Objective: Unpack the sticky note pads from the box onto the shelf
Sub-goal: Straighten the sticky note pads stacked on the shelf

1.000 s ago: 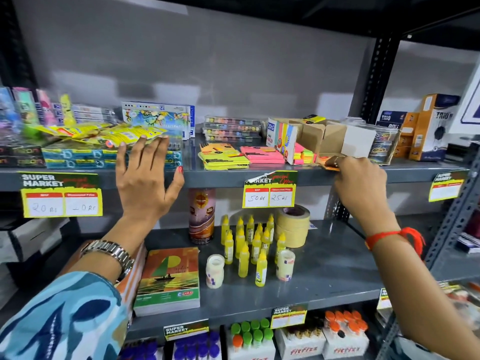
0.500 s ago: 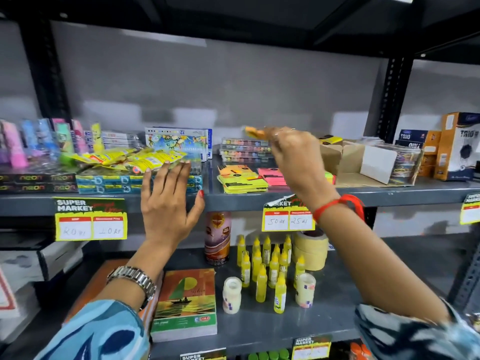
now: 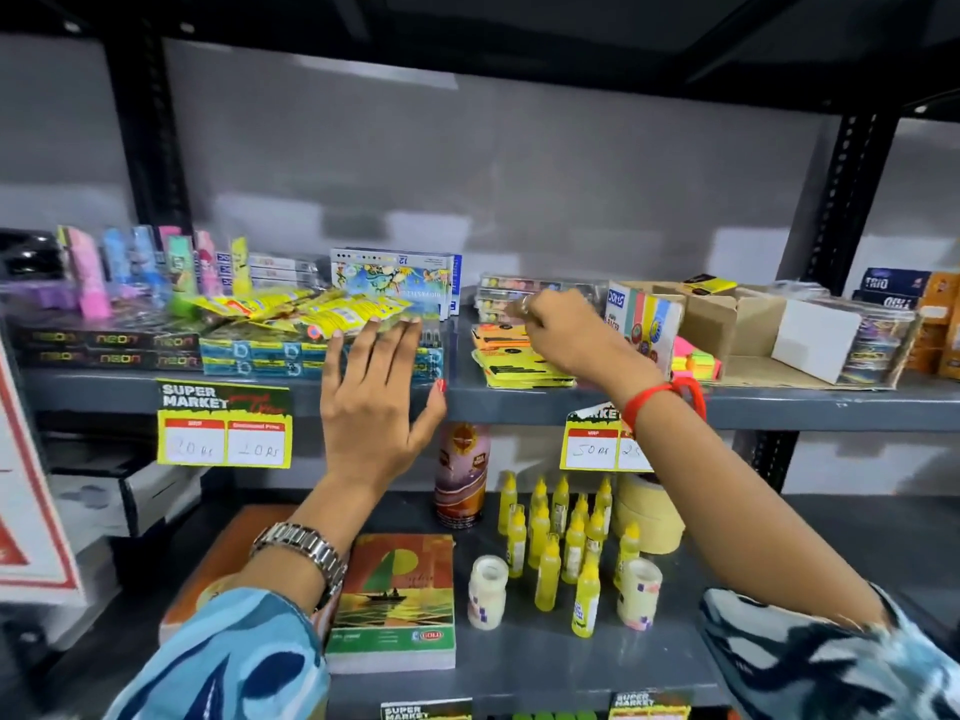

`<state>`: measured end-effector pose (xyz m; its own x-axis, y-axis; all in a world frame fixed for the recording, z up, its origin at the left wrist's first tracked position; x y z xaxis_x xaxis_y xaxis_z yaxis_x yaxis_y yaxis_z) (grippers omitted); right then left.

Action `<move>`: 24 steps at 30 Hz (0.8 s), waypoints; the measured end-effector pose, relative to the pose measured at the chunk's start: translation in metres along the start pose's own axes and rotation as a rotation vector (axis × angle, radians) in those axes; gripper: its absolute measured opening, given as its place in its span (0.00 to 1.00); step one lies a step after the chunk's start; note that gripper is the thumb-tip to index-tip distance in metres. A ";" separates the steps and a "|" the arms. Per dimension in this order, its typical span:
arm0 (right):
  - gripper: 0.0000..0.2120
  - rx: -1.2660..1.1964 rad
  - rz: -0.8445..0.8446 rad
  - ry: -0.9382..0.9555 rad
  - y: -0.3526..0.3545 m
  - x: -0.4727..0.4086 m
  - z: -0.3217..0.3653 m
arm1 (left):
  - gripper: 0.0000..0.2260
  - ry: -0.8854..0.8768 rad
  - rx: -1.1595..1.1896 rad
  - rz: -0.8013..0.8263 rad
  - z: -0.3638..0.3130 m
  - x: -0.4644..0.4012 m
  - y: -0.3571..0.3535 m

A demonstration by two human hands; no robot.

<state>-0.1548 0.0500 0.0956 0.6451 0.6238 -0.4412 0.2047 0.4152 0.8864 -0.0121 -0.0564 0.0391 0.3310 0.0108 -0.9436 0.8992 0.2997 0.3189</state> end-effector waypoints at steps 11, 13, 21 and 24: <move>0.32 0.135 0.043 -0.166 0.000 0.074 0.039 | 0.26 -0.001 -0.022 0.029 0.000 0.001 -0.003; 0.30 0.114 0.072 -0.175 0.001 0.071 0.040 | 0.26 0.000 -0.025 0.024 0.000 0.001 -0.002; 0.20 -0.016 0.050 -0.205 0.011 0.069 0.036 | 0.25 -0.006 -0.009 0.008 -0.002 0.001 0.001; 0.23 -0.087 -0.030 -0.230 0.017 0.075 0.030 | 0.24 -0.008 -0.006 0.003 -0.002 0.001 0.002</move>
<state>-0.0814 0.0839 0.0815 0.7921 0.4474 -0.4151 0.1689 0.4928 0.8536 -0.0108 -0.0539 0.0385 0.3359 0.0040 -0.9419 0.8966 0.3051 0.3211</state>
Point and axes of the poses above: each hand's wrist, its own x-axis away from the middle knuckle, its own y-axis out of the back of the hand, z = x × y, the point moved 10 cm from there along -x, towards the middle knuckle, and after that the axes turned 6 degrees about z, right-handed, at the moved point
